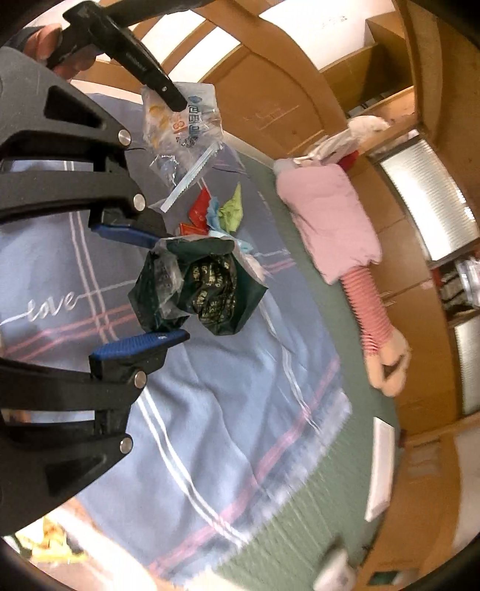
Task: Collect trash
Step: 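Carry the green bag and clear plastic bag over the white bin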
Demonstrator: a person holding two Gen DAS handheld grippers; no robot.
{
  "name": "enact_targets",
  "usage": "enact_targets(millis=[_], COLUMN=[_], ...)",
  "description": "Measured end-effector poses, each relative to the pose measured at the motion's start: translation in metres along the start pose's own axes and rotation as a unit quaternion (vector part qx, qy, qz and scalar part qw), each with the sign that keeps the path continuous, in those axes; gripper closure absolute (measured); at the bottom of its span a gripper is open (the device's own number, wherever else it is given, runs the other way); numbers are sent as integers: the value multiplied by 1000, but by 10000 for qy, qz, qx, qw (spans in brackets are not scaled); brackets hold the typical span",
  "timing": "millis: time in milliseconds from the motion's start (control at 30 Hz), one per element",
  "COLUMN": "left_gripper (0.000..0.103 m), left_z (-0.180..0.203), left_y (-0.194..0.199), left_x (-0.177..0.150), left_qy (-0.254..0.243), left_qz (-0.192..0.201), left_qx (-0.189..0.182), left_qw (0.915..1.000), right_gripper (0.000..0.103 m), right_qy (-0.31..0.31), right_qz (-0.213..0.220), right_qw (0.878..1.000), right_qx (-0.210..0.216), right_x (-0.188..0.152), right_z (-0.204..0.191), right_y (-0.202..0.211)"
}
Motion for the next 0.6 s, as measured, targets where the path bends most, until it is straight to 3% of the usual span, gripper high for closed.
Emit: enact_targets(millis=[233,367,600], left_gripper=[98,98,97], left_z=[113,187,299], left_y=[54,76,99], left_x=[-8,-25,-64], left_qy=[-553,-889,-1377], left_qz=[166,138,-77], left_qx=[-1015,-1636,-2317], left_qw=[9932,9824,9630], right_gripper=[59,59,59], right_qy=[-169,-298,-693], right_qz=[679,950,1361], right_qw=[9958,9890,9665], right_qx=[-590,-1094,-2064], right_x=[1,-8,-37], right_z=[48,87,154], right_y=[107,168,265])
Point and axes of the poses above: each gripper's, at about its wrist camera, not at the fingertips, and y roughly against the way its jaws point, z to its right, x to its top, the point moved 6 cm from there along -y, roughly the way its jaws point, and after that the axes turned 5 degrees about z, right-handed, at the moved point
